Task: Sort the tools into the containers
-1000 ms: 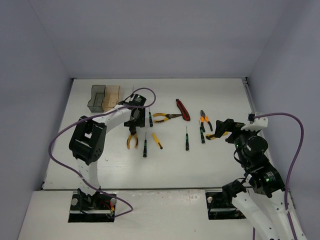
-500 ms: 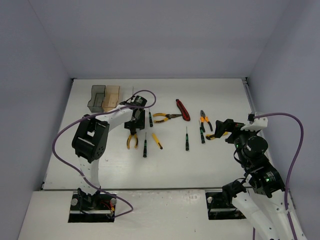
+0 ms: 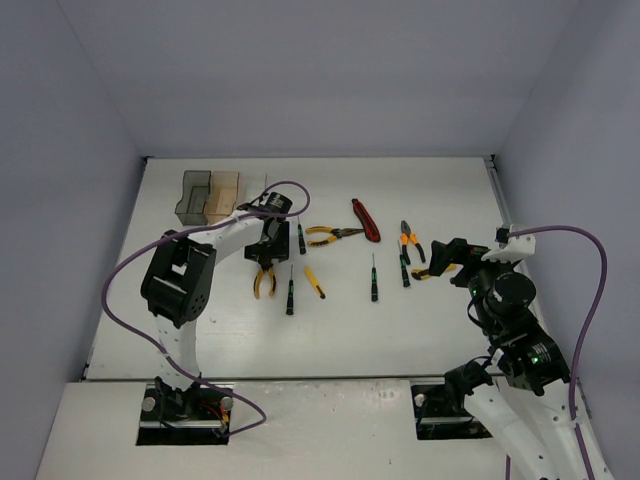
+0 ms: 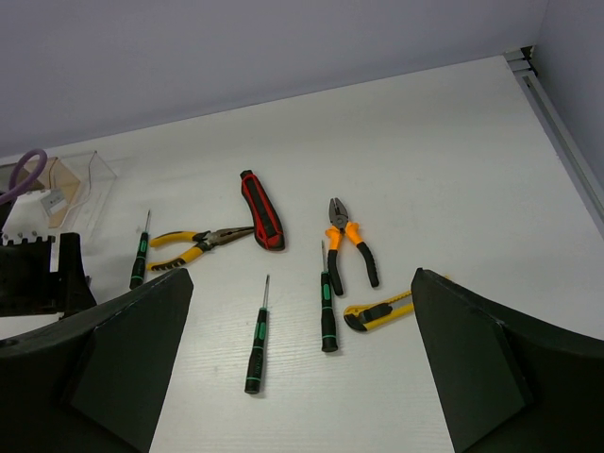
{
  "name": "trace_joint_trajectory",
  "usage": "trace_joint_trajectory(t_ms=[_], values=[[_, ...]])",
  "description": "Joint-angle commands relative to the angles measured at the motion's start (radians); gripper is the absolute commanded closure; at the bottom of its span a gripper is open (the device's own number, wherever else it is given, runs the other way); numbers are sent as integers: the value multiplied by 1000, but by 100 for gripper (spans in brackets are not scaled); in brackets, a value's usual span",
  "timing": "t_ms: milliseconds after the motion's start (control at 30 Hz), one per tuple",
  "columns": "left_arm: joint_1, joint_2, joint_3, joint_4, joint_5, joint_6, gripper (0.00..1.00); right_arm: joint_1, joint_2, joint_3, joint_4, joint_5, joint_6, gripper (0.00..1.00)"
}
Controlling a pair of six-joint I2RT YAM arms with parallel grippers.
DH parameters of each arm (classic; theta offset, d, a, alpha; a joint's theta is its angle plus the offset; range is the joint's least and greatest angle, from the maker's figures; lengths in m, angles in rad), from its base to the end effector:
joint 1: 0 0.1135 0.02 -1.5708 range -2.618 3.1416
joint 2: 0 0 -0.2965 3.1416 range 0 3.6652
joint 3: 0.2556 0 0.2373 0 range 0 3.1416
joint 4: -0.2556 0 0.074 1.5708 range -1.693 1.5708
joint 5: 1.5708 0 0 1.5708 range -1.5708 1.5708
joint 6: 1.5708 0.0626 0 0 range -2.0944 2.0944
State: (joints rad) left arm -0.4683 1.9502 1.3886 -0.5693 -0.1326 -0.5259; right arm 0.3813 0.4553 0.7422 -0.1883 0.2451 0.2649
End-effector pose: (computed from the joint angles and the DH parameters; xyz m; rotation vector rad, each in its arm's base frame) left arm 0.3732 -0.1795 0.1943 -0.1174 2.6878 -0.1298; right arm 0.0901 0.0198 0.3797 0.1141 1.4801 0.3437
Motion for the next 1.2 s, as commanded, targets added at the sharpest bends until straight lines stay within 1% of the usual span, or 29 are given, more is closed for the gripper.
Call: trace_joint_trajectory(t_ms=[0, 33, 100, 133, 233, 433, 900, 1000, 1167], values=[[6, -155, 7, -26, -34, 5, 37, 10, 26, 3, 61, -8, 7, 0], [5, -172, 1, -28, -33, 2, 35, 10, 27, 3, 60, -8, 7, 0], [2, -203, -25, -40, -27, -12, 24, 10, 29, 3, 59, -7, 5, 0], [-1, -212, -39, -45, -17, -21, 21, 10, 26, 3, 59, -8, 6, 0], [-15, -229, -99, -46, 40, -50, 20, 10, 20, 3, 59, -4, 5, 0], [-34, -214, -183, -42, 63, -69, 19, 11, 19, 3, 59, -8, 6, 0], [-43, -157, -210, 0, 90, -68, 18, 10, 6, 1, 59, -9, 8, 0], [-40, -202, -217, -5, 78, -55, 18, 10, 8, 1, 59, -10, 7, 0], [-38, -332, -213, -22, 68, 29, 18, 11, 4, 0, 58, -11, 5, 0]])
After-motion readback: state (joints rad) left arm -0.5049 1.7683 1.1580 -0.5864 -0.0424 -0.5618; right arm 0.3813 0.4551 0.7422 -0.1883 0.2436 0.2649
